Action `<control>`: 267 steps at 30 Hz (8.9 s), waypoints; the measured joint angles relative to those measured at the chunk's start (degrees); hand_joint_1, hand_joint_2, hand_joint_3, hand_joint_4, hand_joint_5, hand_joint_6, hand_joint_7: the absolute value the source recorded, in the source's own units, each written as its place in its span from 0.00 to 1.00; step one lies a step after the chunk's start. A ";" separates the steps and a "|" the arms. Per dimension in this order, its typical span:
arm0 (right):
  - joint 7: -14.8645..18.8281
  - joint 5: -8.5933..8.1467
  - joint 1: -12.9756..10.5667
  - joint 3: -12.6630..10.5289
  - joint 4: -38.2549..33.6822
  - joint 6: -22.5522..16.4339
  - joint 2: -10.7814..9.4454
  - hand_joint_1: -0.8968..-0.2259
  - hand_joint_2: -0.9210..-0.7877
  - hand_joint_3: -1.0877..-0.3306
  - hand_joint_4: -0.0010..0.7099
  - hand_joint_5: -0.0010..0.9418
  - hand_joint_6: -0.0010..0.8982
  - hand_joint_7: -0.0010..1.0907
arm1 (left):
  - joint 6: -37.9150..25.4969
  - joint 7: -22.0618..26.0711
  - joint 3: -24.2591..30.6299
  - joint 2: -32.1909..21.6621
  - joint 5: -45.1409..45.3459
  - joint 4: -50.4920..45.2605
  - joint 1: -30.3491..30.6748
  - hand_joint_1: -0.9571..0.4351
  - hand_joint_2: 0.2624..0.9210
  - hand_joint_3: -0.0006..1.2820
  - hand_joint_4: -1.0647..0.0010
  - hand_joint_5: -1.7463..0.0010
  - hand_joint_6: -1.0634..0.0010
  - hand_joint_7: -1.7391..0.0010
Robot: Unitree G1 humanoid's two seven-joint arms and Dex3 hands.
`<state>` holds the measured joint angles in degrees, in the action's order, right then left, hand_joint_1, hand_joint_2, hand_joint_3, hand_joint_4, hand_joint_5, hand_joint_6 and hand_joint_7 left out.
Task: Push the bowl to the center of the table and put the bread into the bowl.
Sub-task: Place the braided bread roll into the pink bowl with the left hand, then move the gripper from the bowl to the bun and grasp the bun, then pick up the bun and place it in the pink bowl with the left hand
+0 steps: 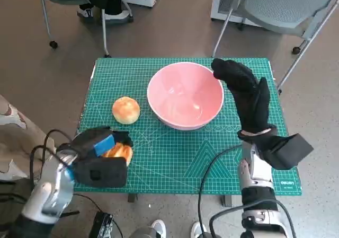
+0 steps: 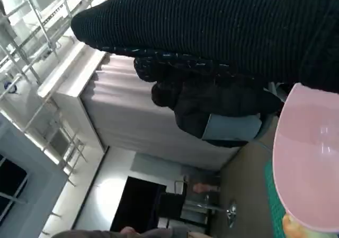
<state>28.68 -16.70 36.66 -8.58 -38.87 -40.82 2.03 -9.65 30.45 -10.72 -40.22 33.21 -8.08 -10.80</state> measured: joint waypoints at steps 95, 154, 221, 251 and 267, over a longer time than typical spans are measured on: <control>-0.34 -1.15 -1.65 -2.14 0.36 -1.18 1.51 0.41 0.00 0.36 0.31 0.00 0.08 0.43 | 8.32 -4.35 -13.01 23.65 1.60 42.77 -51.69 0.34 0.74 0.03 1.00 1.00 0.87 1.00; 2.44 -1.15 1.90 -1.61 -5.58 -2.39 2.10 0.39 0.00 0.35 0.32 0.00 0.08 0.44 | -0.91 -0.51 -13.11 11.43 4.19 48.87 -42.61 0.37 0.65 0.00 1.00 1.00 0.88 1.00; 2.45 -1.58 0.69 -2.51 -3.43 -1.64 2.16 0.40 0.00 0.36 0.32 0.00 0.07 0.43 | -1.63 -13.79 -21.49 21.50 6.79 80.47 -53.79 0.69 0.98 0.06 0.36 0.39 0.39 0.28; 2.57 -1.57 0.71 -2.48 -3.58 -1.43 2.38 0.40 0.00 0.36 0.32 0.00 0.07 0.43 | -2.84 -7.50 -16.30 14.46 4.46 57.02 -51.01 0.69 0.91 0.10 0.34 0.29 0.32 0.43; 2.59 -1.59 0.76 -2.49 -3.37 -1.22 2.38 0.41 0.00 0.36 0.32 0.00 0.07 0.43 | -7.81 -4.82 -9.44 11.69 4.49 24.23 -44.77 0.69 0.96 0.06 0.32 0.34 0.37 0.37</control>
<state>31.27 -18.29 37.42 -11.07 -42.23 -42.04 4.41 -17.46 25.64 -20.16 -28.53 37.70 16.15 -55.57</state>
